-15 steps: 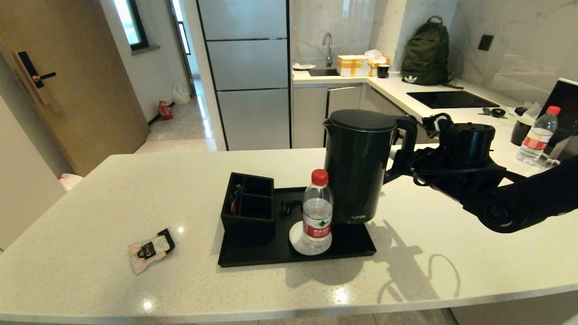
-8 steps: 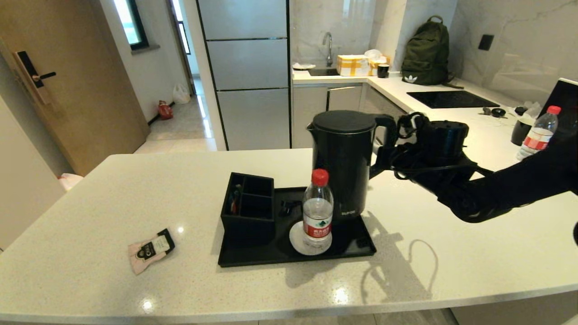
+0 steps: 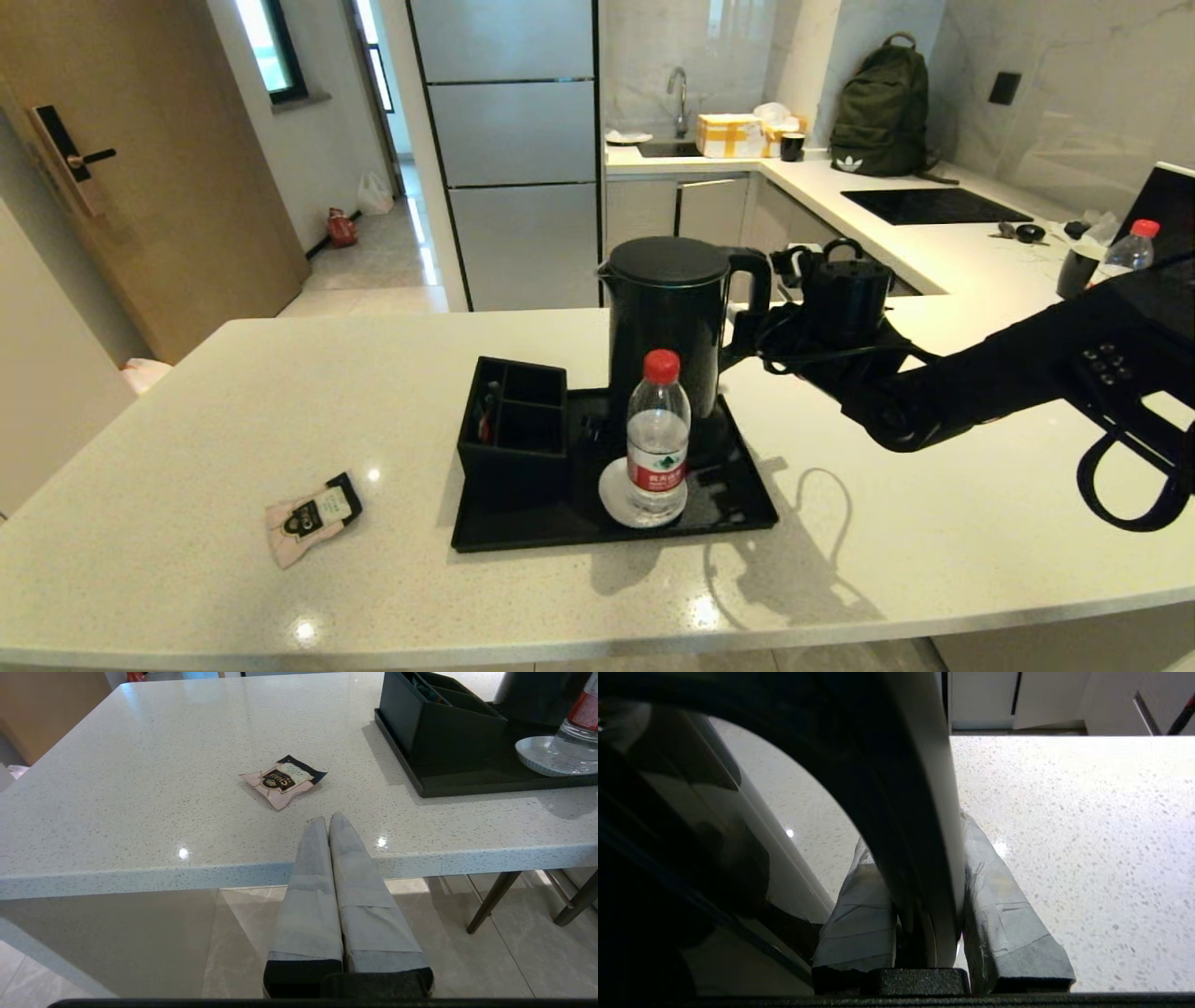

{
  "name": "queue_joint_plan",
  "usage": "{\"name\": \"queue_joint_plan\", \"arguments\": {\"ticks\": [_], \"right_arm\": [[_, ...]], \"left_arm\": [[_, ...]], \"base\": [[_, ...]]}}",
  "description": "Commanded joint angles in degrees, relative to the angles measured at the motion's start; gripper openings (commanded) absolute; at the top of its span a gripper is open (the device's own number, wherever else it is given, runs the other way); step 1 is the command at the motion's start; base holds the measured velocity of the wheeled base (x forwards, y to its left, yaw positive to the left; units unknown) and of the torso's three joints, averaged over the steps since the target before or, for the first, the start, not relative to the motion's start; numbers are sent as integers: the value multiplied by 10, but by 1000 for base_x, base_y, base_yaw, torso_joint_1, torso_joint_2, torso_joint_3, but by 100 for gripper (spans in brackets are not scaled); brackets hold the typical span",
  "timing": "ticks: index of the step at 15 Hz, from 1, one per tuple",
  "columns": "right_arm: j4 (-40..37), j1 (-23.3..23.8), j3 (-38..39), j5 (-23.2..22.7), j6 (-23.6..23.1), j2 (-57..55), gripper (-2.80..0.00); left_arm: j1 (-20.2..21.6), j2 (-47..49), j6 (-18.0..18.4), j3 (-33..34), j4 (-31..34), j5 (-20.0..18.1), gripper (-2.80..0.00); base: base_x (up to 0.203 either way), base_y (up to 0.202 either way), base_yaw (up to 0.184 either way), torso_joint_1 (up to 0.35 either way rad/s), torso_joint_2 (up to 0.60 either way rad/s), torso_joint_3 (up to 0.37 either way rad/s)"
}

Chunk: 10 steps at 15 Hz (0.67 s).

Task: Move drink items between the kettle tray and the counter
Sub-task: Return the kettle to its original position

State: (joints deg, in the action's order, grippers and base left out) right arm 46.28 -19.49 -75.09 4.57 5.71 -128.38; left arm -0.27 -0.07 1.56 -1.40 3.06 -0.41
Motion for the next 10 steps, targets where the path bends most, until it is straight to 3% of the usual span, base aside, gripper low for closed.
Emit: {"name": "queue_joint_plan", "arguments": {"ticks": [1,10], "right_arm": [[-1,-1,-8,0,-1,-18,-280],[-2,1,-2,1,0,-12,-280]], "left_arm": [[0,1,0,0,0,0,-280],[0,1,1,0,0,0,-280]], "base": [[0,0,0,0,0,0],[0,0,0,0,0,0]]}}
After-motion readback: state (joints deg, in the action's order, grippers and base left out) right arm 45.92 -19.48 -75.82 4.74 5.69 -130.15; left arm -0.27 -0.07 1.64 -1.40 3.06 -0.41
